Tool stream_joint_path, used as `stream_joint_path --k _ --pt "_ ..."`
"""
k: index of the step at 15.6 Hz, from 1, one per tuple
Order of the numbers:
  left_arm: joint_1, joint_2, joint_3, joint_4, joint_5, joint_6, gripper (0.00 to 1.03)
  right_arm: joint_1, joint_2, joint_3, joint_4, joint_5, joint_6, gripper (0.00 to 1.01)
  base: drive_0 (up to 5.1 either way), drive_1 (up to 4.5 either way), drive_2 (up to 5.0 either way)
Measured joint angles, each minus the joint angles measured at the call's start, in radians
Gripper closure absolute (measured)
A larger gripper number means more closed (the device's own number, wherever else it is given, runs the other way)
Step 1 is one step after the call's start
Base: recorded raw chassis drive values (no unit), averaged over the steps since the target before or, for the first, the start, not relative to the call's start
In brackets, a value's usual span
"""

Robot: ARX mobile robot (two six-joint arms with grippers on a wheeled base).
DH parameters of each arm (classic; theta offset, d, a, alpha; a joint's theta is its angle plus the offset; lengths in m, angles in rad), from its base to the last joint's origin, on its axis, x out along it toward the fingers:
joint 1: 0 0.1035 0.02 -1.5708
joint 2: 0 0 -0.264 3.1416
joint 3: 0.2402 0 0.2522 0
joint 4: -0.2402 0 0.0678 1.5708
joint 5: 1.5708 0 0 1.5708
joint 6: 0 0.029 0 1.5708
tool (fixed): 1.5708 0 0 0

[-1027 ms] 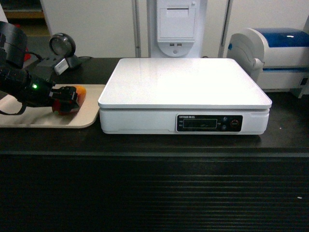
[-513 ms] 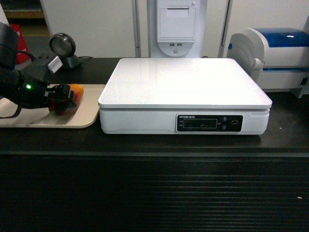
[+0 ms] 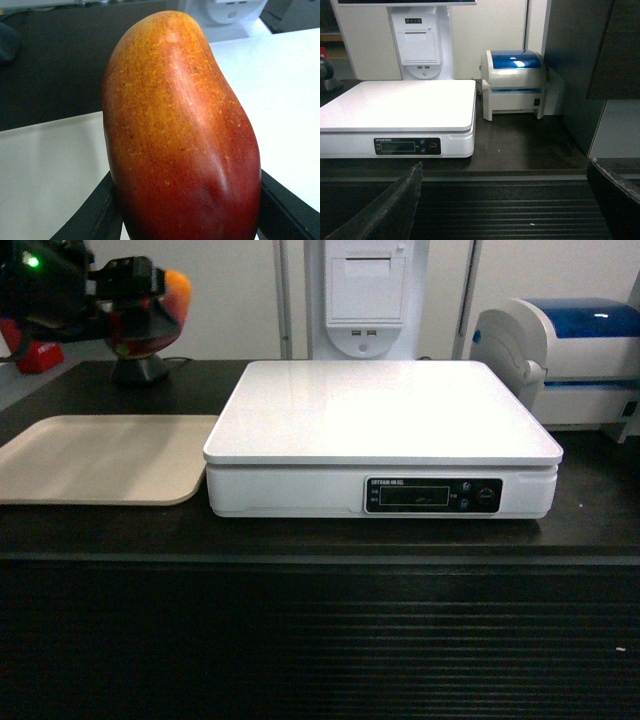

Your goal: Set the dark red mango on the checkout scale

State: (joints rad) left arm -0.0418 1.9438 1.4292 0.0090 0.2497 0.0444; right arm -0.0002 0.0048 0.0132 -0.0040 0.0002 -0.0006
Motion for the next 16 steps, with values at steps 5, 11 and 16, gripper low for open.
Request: stream_joint_path --k 5,11,16 --pt "-0.186 0.01 0.06 -0.014 -0.071 -0.108 0.43 0.0 0.0 0.0 0.0 0.0 0.0 0.03 0.0 0.0 0.0" --pt "-0.345 0.178 0.229 -0.132 -0.16 -0.195 0.43 0.0 0.0 0.0 0.0 0.0 0.0 0.03 0.0 0.0 0.0" --pt "-0.408 0.378 0.486 -0.3 -0.232 -0.295 0.43 0.0 0.0 0.0 0.0 0.0 0.0 0.03 0.0 0.0 0.0"
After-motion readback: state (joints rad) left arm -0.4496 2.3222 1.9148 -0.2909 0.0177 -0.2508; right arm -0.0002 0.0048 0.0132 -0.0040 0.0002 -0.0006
